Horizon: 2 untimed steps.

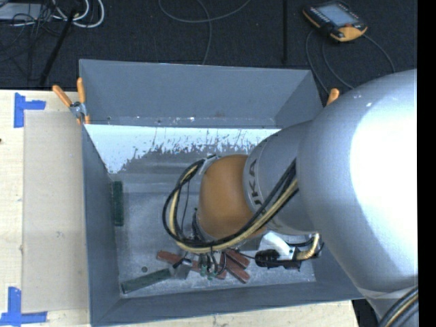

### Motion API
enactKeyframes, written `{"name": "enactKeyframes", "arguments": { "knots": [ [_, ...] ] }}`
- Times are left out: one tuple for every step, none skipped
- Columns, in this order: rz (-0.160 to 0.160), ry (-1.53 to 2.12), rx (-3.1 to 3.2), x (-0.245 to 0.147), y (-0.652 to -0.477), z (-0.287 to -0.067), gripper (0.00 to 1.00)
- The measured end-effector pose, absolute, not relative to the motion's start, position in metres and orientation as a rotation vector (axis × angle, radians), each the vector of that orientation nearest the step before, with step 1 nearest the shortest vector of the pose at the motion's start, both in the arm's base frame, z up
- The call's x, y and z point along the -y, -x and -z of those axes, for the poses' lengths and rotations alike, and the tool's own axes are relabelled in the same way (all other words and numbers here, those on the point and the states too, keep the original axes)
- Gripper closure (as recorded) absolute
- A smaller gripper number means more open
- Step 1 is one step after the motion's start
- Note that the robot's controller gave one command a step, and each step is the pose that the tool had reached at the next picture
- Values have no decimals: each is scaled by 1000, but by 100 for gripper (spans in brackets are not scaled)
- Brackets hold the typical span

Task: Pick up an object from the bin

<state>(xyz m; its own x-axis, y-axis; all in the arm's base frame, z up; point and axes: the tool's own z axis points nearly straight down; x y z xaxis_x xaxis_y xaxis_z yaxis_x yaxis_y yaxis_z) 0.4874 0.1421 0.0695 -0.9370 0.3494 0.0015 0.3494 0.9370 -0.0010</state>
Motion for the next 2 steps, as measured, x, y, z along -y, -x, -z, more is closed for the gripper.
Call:
{"name": "enactKeyframes", "arguments": {
  "knots": [
    [-5, 556, 3085, -142, -486, -75, 100],
    [-9, 554, 3080, -141, -484, -97, 100]
  ]
}}
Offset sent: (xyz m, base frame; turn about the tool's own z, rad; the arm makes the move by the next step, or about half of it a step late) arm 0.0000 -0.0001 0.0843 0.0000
